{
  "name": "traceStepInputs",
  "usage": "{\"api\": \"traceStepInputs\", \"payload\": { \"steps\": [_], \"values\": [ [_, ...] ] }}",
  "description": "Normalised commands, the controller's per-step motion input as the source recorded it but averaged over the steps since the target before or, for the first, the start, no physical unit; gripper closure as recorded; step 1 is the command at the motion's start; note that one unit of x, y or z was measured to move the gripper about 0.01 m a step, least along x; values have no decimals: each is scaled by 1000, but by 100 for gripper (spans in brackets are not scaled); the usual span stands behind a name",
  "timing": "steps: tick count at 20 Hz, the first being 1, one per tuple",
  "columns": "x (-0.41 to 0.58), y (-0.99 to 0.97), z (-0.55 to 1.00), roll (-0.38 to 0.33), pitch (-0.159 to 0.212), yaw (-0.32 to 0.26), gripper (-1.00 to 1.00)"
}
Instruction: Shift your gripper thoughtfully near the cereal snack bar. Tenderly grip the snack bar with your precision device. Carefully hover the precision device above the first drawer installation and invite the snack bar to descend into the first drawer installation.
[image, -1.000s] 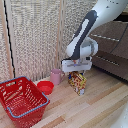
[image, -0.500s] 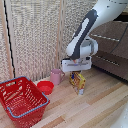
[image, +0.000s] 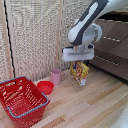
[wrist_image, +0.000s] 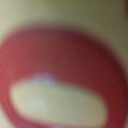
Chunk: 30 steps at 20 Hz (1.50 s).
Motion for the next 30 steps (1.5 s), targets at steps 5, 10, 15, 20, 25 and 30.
{"api": "traceStepInputs", "payload": {
  "steps": [5, 10, 15, 20, 25, 30],
  "values": [
    [231, -1, 1000, 0, 66, 36, 100],
    [316, -66, 1000, 0, 42, 12, 100],
    [385, -181, 1000, 1, 0, 17, 100],
    [340, -223, 975, 0, 6, 67, 100],
    [235, -286, 987, 0, 54, 31, 100],
    [91, -551, 898, 8, 34, 34, 100]
  ]
}}
